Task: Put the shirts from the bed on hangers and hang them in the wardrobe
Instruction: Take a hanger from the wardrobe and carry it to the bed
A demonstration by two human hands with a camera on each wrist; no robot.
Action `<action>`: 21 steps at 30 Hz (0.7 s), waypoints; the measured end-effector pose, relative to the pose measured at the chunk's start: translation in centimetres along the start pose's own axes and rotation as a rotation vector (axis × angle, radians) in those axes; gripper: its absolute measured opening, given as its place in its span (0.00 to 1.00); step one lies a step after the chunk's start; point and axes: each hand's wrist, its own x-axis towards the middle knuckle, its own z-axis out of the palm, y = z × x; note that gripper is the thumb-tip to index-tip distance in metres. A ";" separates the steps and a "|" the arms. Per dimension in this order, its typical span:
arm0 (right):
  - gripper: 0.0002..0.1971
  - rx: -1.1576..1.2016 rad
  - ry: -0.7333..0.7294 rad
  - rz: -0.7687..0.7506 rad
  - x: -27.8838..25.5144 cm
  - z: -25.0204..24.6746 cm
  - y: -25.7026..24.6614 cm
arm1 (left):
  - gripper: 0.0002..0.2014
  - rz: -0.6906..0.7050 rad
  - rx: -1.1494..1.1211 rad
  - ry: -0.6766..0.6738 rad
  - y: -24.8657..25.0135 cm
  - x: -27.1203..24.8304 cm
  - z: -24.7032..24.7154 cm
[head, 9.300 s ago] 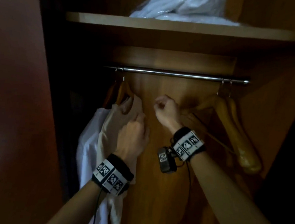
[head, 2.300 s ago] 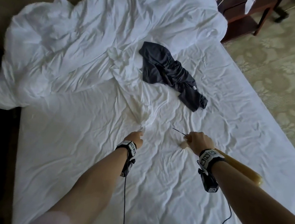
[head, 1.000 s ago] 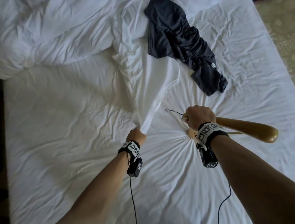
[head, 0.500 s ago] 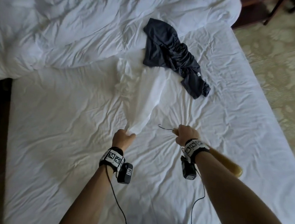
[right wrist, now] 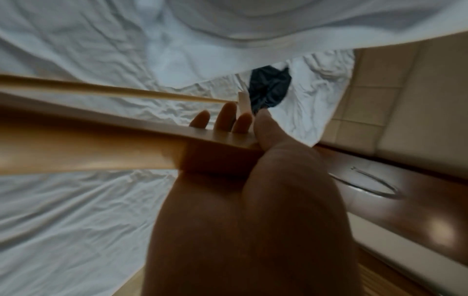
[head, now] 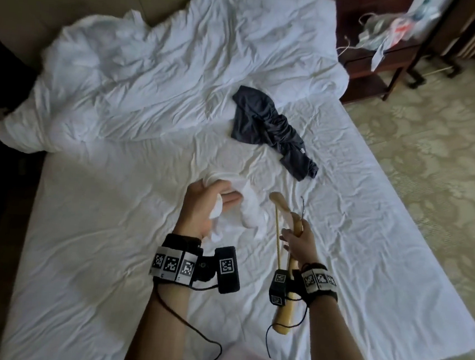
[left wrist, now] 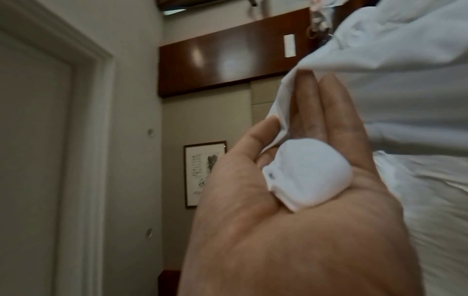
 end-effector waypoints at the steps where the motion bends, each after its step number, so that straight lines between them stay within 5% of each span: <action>1: 0.26 0.046 0.009 -0.040 -1.3 -0.3 -0.3 | 0.14 0.004 -0.048 -0.015 1.1 -1.4 0.5; 5: 0.32 0.150 0.008 -0.238 -7.3 -1.1 -2.7 | 0.05 0.067 -0.165 -0.109 5.0 -7.1 2.0; 9: 0.34 0.112 -0.078 -0.424 -13.0 -1.9 -8.1 | 0.19 0.155 -0.226 -0.269 8.1 -12.4 2.0; 14: 0.45 0.161 -0.167 -0.638 -21.1 -2.6 -14.0 | 0.23 0.273 -0.241 -0.414 10.8 -19.0 0.9; 18: 0.55 0.144 -0.310 -0.722 -26.2 -1.7 -16.0 | 0.13 0.320 -0.252 -0.453 10.9 -23.1 -0.5; 21: 0.50 0.134 -0.273 -0.773 -29.3 0.4 -16.4 | 0.08 0.358 -0.229 -0.447 10.5 -24.9 -1.4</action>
